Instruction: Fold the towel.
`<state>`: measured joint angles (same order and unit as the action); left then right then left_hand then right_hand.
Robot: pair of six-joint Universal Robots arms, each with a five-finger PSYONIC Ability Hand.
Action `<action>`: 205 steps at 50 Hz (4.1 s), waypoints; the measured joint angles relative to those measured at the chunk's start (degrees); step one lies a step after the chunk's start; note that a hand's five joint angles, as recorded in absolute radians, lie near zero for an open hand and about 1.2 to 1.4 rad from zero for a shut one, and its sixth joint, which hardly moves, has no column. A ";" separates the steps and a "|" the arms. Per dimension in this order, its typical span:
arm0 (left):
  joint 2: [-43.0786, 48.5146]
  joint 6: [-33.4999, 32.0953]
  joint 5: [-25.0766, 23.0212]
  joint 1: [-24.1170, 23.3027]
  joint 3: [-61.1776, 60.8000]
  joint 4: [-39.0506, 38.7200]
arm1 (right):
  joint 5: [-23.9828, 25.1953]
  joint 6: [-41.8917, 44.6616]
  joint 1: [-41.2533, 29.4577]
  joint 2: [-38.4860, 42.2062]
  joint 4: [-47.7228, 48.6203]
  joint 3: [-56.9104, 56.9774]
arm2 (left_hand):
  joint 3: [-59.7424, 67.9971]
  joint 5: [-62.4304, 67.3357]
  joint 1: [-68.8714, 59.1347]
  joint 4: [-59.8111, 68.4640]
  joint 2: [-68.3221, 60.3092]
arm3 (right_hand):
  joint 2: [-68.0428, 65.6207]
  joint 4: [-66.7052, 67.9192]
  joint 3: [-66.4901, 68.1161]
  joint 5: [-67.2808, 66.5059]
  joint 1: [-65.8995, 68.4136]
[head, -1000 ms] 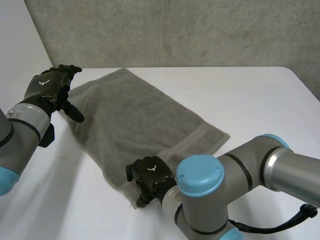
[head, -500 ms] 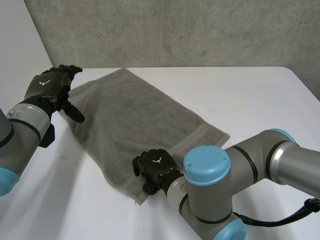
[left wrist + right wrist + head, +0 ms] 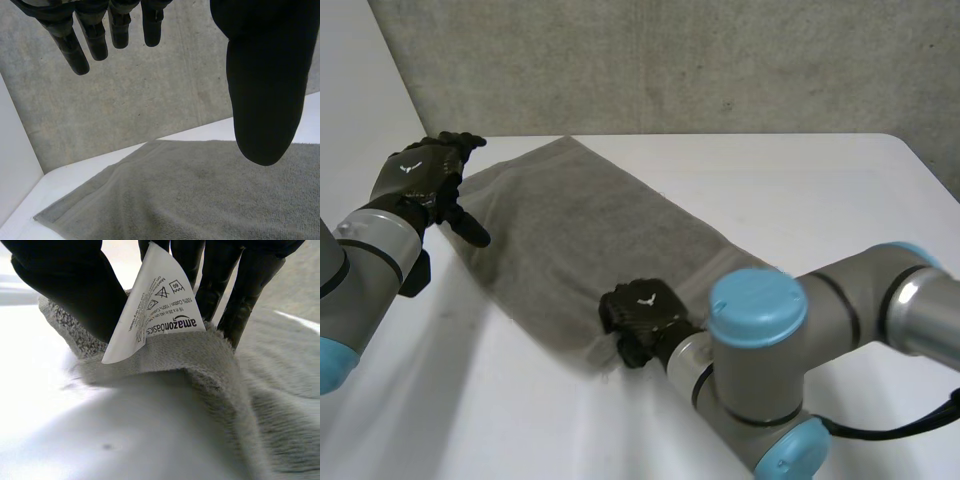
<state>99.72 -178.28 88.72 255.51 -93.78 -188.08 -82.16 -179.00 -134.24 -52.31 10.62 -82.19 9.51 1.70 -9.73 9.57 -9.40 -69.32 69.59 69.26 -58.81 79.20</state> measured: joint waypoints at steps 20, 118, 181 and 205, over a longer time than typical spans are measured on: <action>0.87 -0.78 -1.38 -0.03 -0.06 0.25 | 10.27 16.08 27.14 -18.07 -12.06 -11.23 | 0.00 0.00 0.00 0.00 0.00 | -0.02 0.10 0.04 -0.17 0.11; 40.43 -24.23 -18.70 -0.17 28.05 4.57 | 15.62 28.63 53.59 -11.88 -10.25 -12.43 | 26.37 18.78 -26.32 26.32 -26.63 | -0.24 0.13 0.18 -0.26 0.19; 40.82 -24.42 -17.84 -3.09 30.00 7.85 | 15.62 29.42 53.65 -10.97 -10.27 -12.20 | 39.50 18.78 -39.36 39.29 -39.69 | -0.24 0.14 0.18 -0.26 0.13; 37.63 -24.34 -17.89 -3.13 28.39 3.24 | 15.63 29.41 53.65 -11.16 -10.32 -12.30 | 55.13 18.78 -55.05 55.91 -55.24 | -0.24 0.13 0.18 -0.26 0.13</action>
<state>137.35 -202.62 70.83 252.39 -65.39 -184.84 -66.52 -149.59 -80.60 -63.48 0.30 -94.49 64.64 20.48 -64.78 65.49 -64.63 -69.55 69.72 69.44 -59.07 79.33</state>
